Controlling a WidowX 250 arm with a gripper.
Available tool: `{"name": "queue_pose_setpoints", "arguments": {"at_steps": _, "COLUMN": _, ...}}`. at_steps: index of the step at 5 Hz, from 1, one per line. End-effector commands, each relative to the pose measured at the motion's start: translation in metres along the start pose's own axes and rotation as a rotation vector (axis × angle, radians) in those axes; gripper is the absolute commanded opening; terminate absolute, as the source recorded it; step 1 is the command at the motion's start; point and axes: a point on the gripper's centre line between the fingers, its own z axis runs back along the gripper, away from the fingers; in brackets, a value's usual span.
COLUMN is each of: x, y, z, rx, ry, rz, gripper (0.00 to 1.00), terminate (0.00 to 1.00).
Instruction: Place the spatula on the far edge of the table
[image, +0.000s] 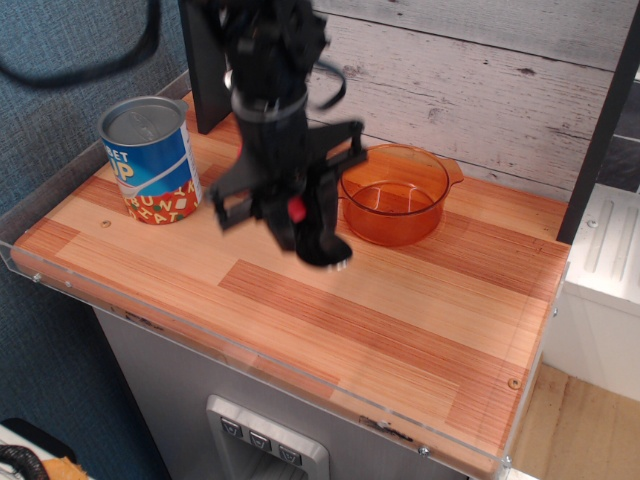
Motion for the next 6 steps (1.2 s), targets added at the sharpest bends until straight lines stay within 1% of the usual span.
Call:
{"name": "queue_pose_setpoints", "arguments": {"at_steps": 1, "x": 0.008, "y": -0.001, "z": -0.017, "rx": 0.007, "ry": -0.043, "rz": -0.037, "gripper": 0.00, "terminate": 0.00}}
{"name": "queue_pose_setpoints", "arguments": {"at_steps": 2, "x": 0.004, "y": 0.004, "z": -0.027, "rx": 0.003, "ry": -0.037, "rz": 0.021, "gripper": 0.00, "terminate": 0.00}}
{"name": "queue_pose_setpoints", "arguments": {"at_steps": 3, "x": 0.006, "y": 0.000, "z": -0.038, "rx": 0.084, "ry": -0.022, "rz": -0.139, "gripper": 0.00, "terminate": 0.00}}
{"name": "queue_pose_setpoints", "arguments": {"at_steps": 4, "x": 0.009, "y": -0.005, "z": -0.038, "rx": 0.161, "ry": -0.026, "rz": -0.403, "gripper": 0.00, "terminate": 0.00}}
{"name": "queue_pose_setpoints", "arguments": {"at_steps": 5, "x": 0.006, "y": -0.007, "z": -0.038, "rx": 0.161, "ry": -0.030, "rz": -0.656, "gripper": 0.00, "terminate": 0.00}}
{"name": "queue_pose_setpoints", "arguments": {"at_steps": 6, "x": 0.004, "y": -0.003, "z": -0.042, "rx": 0.114, "ry": 0.001, "rz": -0.902, "gripper": 0.00, "terminate": 0.00}}
